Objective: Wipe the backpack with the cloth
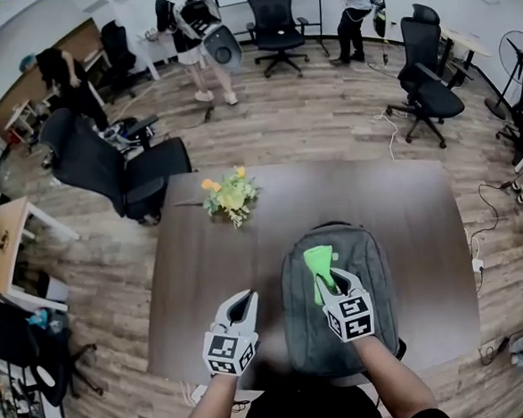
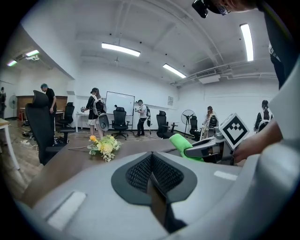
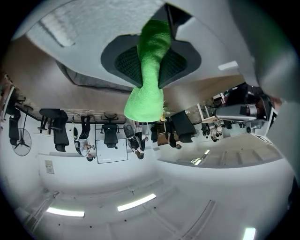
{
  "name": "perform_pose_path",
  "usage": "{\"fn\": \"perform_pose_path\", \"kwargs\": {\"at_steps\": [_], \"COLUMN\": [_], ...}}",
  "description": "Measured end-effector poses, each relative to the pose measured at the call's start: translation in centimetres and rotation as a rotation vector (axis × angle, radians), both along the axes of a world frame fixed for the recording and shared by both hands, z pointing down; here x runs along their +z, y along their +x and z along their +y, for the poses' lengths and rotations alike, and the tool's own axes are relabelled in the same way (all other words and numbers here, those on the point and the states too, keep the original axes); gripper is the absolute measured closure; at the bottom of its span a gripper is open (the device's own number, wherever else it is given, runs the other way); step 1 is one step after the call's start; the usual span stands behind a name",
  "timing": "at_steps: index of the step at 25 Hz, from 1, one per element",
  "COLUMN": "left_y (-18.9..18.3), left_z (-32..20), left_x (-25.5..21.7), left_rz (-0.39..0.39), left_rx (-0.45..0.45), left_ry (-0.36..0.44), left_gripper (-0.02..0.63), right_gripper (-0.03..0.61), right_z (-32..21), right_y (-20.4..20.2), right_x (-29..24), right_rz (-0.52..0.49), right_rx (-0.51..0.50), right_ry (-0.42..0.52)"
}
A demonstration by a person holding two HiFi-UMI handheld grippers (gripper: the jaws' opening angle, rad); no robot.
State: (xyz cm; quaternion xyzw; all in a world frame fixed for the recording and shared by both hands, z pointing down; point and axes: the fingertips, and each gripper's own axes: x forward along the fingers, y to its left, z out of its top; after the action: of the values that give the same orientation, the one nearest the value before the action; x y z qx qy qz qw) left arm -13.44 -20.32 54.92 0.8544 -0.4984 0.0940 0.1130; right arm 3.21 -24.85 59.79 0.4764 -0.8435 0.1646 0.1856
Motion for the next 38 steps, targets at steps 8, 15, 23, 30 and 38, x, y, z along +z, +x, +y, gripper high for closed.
{"fn": "perform_pose_path", "kwargs": {"at_steps": [8, 15, 23, 30, 38], "left_y": [-3.4, -4.8, -3.7, -2.4, -1.2], "left_z": [-0.4, -1.2, -1.8, -1.7, -2.3], "left_x": [1.8, 2.9, 4.0, 4.8, 5.2], "left_rz": [-0.005, -0.007, -0.006, -0.003, 0.015], "left_rx": [-0.058, -0.078, -0.050, -0.009, 0.019], "left_ry": [-0.059, -0.089, -0.113, -0.136, -0.142], "left_gripper": [0.594, 0.594, 0.594, 0.594, 0.594], "right_gripper": [0.474, 0.474, 0.471, 0.471, 0.471], "right_z": [-4.0, -6.6, -8.3, -9.4, -9.6], "right_y": [-3.3, -4.9, -1.5, 2.2, 7.0], "right_x": [4.4, 6.4, 7.4, 6.7, 6.2], "right_rz": [0.060, 0.099, 0.144, 0.217, 0.310], "right_rx": [-0.035, -0.037, 0.045, 0.106, 0.174], "right_ry": [-0.096, -0.134, -0.163, -0.135, -0.135]}}
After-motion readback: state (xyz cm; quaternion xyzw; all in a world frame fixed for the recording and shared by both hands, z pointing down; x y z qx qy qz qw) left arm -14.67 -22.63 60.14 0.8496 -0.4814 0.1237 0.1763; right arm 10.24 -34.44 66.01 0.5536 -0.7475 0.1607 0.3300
